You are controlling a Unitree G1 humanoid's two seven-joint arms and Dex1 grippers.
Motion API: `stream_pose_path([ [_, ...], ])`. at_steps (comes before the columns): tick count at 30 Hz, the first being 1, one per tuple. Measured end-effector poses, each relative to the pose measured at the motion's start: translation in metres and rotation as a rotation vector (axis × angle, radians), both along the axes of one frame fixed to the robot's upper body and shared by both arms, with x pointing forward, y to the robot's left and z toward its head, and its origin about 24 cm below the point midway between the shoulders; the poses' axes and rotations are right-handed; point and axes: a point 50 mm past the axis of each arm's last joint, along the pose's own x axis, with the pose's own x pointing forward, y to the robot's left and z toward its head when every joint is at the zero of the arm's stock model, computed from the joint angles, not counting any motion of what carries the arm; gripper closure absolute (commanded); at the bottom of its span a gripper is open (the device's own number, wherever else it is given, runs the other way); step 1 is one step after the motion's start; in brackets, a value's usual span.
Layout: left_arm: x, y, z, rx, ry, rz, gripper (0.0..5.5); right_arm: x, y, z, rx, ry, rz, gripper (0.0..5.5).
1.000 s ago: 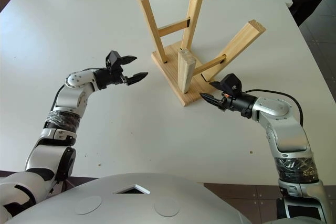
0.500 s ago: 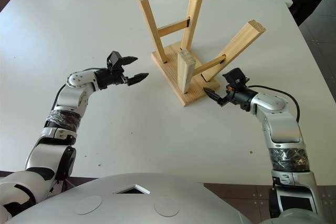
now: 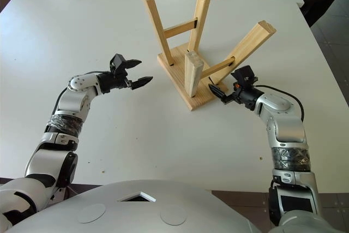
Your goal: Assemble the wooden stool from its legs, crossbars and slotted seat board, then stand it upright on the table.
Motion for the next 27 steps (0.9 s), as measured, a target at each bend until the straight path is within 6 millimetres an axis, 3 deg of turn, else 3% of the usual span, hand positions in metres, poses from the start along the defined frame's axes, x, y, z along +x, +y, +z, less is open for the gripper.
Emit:
stream_pose_path([
  [4, 0.001, 0.0, 0.0, 0.0, 0.001, 0.001, 1.12, 0.003, 0.008, 0.0, 0.023, -0.013, 0.019, 0.11],
  [9, 0.001, 0.0, 0.0, 0.0, -0.002, 0.001, 1.12, -0.001, 0.022, 0.007, 0.052, -0.043, 0.113, 0.83],
  [13, 0.001, 0.0, 0.0, 0.0, -0.006, 0.001, 1.12, -0.001, 0.023, 0.007, 0.053, -0.043, 0.119, 0.87],
  [27, 0.001, 0.0, -0.001, 0.0, -0.01, 0.006, 1.12, 0.002, 0.013, 0.004, 0.021, -0.044, 0.044, 2.9],
])
